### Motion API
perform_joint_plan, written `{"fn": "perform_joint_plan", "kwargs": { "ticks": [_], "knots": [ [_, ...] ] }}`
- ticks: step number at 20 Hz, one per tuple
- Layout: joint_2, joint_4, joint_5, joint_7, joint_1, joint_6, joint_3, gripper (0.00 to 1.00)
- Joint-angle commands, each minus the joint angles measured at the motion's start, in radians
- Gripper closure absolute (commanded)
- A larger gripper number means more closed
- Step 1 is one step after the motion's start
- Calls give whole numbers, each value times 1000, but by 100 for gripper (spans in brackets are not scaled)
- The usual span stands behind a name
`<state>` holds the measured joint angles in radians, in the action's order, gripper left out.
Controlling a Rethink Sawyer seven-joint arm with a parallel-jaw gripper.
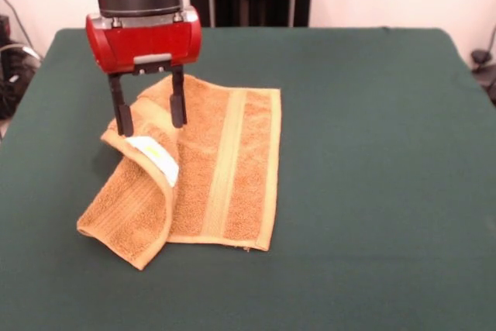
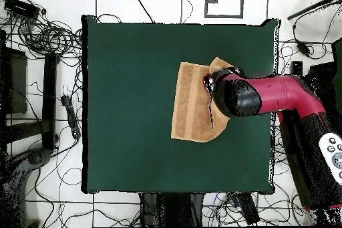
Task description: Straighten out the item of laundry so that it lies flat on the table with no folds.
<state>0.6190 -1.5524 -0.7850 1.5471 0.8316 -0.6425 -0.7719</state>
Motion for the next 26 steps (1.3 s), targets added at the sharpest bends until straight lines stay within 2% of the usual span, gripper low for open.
{"fn": "perform_joint_plan", "kwargs": {
  "ticks": [1, 9, 12, 14, 18, 21, 26],
  "knots": [
    [8, -42, 3, -176, -19, -19, -43, 0],
    [67, -152, 4, -1, -64, 8, 28, 0],
    [87, -182, 3, 20, -73, 6, 43, 0],
    [83, -197, -3, 19, -80, 6, 50, 0],
    [56, -222, -32, 121, -105, 78, 114, 0],
    [38, -219, -51, 155, -126, 133, 154, 0],
    [11, -166, -68, 132, -161, 166, 200, 0]
  ]
}}
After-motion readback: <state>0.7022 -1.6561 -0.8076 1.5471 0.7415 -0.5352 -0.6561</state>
